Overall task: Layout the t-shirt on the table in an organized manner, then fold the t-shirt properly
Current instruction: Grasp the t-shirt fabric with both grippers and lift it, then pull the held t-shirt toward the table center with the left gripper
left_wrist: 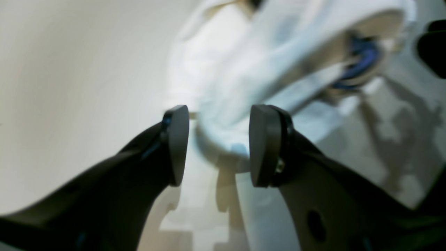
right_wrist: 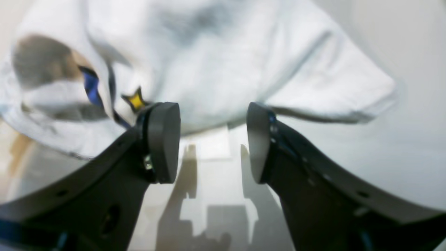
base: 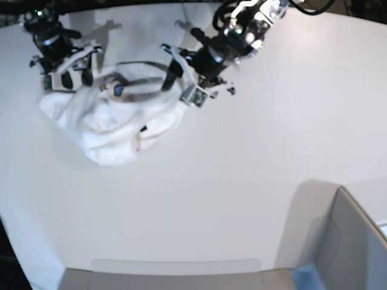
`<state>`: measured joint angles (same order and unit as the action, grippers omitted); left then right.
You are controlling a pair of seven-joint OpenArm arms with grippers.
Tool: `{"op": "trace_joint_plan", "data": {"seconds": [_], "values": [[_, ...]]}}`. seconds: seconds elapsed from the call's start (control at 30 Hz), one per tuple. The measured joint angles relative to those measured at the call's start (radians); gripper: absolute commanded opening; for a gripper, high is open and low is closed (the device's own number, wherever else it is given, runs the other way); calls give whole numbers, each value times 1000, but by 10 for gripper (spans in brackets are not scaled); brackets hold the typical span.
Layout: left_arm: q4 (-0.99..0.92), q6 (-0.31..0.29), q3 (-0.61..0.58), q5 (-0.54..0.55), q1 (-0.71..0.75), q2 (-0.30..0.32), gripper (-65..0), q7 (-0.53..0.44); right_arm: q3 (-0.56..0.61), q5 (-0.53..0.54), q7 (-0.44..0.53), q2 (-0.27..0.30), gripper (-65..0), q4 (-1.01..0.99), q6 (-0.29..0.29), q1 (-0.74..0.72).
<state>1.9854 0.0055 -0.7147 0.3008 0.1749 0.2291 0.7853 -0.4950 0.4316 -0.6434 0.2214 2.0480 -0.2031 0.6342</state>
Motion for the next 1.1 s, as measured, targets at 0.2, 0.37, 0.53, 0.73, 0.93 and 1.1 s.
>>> {"op": "trace_joint_plan", "data": {"seconds": [0.2,0.37,0.53,0.73,0.93,1.1], "values": [[-42,2,10,10,-34,-16,-359,3,-16,0,4,-6,-340,0,0,18],[-108,5,141,-1,-31,-61,-359,2,-16,0,1,-13,-340,0,0,25],[-114,-2,150,0,-39,-63,-359,75,-16,0,3,-17,-340,0,0,25],[-111,-25,150,209,-46,-61,-359,76,-16,0,4,-17,-340,0,0,24],[-200,-80,153,279,-111,-66,-361,66,-16,0,4,-17,-340,0,0,23],[-225,-74,193,277,-90,-61,-361,77,-16,-1,3,-17,-340,0,0,24]]}}
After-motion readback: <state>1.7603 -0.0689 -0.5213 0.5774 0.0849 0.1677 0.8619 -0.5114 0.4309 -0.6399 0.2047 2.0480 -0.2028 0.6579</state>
